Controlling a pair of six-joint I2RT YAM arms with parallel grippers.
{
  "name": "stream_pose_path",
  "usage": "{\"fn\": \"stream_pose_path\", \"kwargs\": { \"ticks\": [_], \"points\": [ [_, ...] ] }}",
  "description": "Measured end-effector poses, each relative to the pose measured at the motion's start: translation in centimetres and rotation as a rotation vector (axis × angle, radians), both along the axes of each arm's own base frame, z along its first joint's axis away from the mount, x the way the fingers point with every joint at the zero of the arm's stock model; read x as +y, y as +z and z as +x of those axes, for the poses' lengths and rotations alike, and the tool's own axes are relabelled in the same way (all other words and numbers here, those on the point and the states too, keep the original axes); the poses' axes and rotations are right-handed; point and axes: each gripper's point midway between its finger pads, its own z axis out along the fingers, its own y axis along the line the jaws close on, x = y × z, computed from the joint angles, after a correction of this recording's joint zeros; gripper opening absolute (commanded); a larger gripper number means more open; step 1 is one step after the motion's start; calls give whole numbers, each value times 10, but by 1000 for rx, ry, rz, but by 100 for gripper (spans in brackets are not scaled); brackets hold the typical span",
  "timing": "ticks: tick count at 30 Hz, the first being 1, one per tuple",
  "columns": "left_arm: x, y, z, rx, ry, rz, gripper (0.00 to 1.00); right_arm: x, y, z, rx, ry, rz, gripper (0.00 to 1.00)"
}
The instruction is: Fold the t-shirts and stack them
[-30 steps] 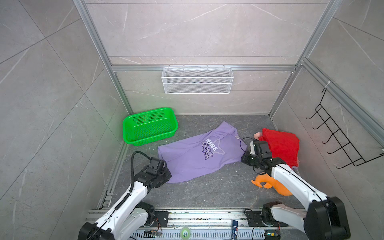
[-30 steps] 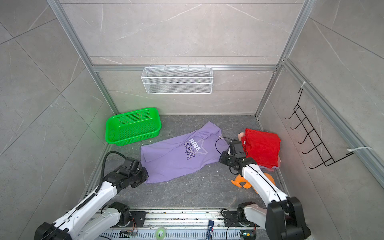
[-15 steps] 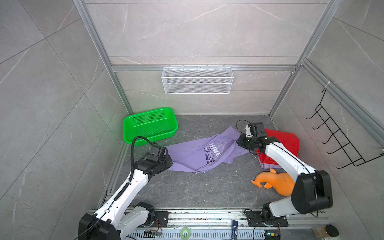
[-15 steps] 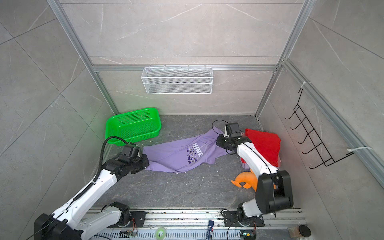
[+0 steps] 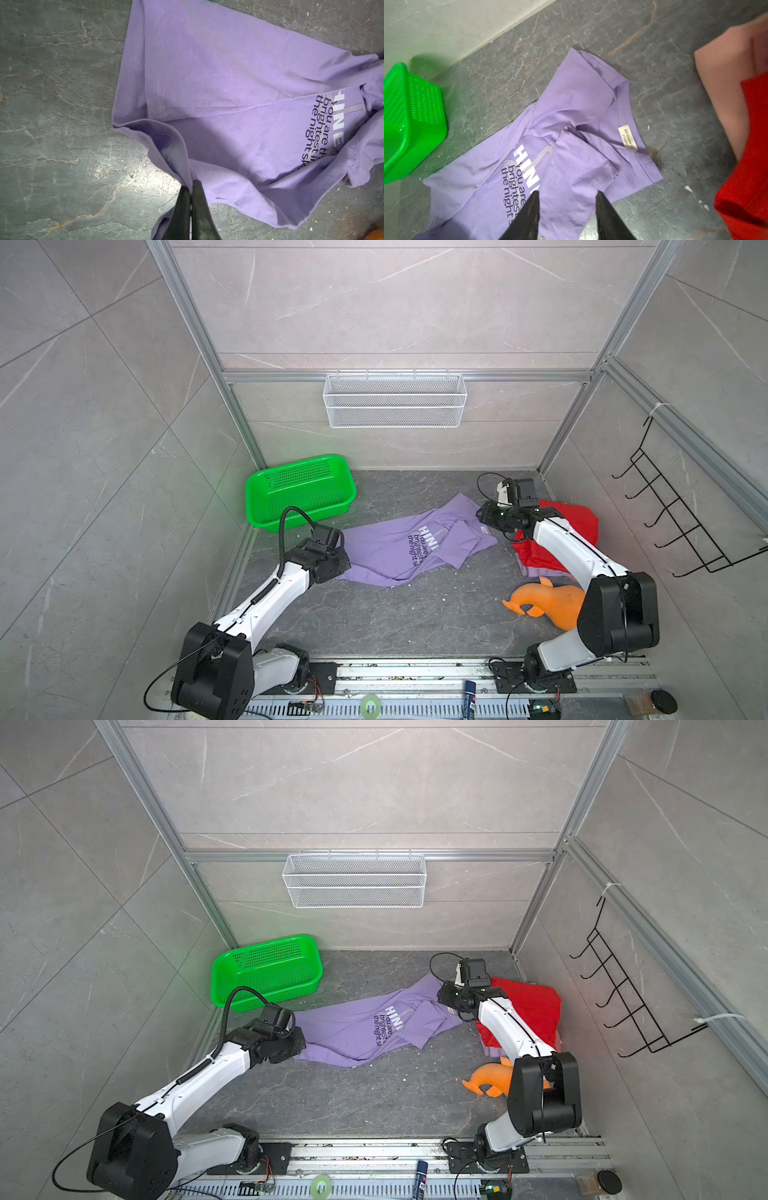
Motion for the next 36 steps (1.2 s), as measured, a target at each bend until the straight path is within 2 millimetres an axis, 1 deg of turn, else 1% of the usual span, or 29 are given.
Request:
{"fn": "stream_pose_path", "kwargs": {
  "ticks": [3, 13, 17, 23, 28, 29, 30, 32, 34, 36],
  "points": [
    [-1, 3, 2, -9, -1, -3, 0, -3, -20, -8, 55, -14, -11, 46],
    [-2, 4, 3, -15, -3, -9, 0, -13, -81, -7, 204, -68, -64, 46],
    [-2, 4, 3, -15, -2, -9, 0, -15, -94, -8, 236, -77, -75, 45],
    [-2, 4, 3, -16, -2, -10, 0, -14, -102, -4, 239, -82, -71, 43],
    [-3, 5, 5, -24, -3, -17, 0, -14, -121, -5, 283, -89, -69, 41],
    [-4, 5, 6, -27, -3, -18, 0, -14, -122, -6, 287, -90, -68, 40],
    [-4, 6, 6, -29, -3, -19, 0, -14, -124, -6, 291, -90, -66, 36],
    [-4, 6, 7, -33, -3, -21, 0, -12, -123, -5, 288, -90, -57, 24],
    [-4, 7, 8, -36, -3, -21, 0, -11, -121, -3, 282, -90, -50, 14],
    [-4, 7, 8, -36, -2, -22, 0, -11, -120, -2, 280, -95, -46, 9]
  ]
}}
